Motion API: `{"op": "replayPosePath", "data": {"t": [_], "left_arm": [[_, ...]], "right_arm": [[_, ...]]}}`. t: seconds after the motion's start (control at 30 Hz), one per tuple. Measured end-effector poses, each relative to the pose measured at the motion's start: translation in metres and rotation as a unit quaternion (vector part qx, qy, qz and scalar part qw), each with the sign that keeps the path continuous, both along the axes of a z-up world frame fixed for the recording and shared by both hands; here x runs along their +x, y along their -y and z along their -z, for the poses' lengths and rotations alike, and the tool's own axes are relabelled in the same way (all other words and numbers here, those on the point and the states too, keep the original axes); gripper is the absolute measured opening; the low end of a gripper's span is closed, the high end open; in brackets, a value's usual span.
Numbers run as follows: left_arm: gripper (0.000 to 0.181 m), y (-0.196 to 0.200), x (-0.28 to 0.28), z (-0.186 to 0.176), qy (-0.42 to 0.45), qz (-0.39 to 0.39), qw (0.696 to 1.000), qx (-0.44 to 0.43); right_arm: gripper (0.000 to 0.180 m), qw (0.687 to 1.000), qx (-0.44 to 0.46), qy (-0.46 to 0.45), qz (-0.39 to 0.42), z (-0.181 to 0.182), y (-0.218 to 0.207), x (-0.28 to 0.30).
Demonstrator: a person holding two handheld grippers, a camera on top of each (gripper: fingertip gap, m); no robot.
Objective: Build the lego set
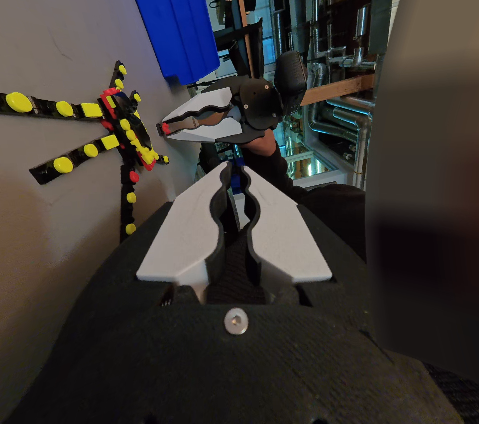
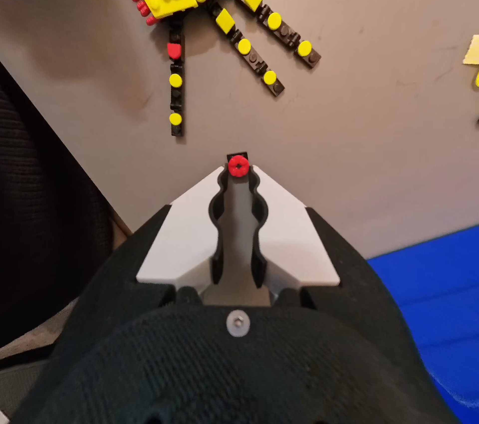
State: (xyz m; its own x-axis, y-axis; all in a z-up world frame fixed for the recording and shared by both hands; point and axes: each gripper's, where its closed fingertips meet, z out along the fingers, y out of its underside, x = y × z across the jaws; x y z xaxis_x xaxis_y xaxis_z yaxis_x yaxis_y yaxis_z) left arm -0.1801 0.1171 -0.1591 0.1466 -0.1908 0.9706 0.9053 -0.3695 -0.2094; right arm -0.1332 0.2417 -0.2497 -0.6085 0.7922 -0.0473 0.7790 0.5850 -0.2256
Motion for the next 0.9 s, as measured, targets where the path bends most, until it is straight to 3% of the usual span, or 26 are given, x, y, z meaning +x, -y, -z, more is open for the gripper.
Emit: {"op": "replayPosePath", "data": {"t": [0.03,0.9], "left_arm": [[0.002,-0.0001,0.0003,0.0001,0.001,0.001,1.000,0.000],[0.002,0.0004,0.0008,0.0005,0.007,0.003,1.000,0.000]], "right_arm": [[0.014,1.000,0.002,0.004,-0.001,0.0011,-0.0001,0.0002],[0.017,0.999,0.018,0.004,-0.029,0.0019,0.0037,-0.0018]]}}
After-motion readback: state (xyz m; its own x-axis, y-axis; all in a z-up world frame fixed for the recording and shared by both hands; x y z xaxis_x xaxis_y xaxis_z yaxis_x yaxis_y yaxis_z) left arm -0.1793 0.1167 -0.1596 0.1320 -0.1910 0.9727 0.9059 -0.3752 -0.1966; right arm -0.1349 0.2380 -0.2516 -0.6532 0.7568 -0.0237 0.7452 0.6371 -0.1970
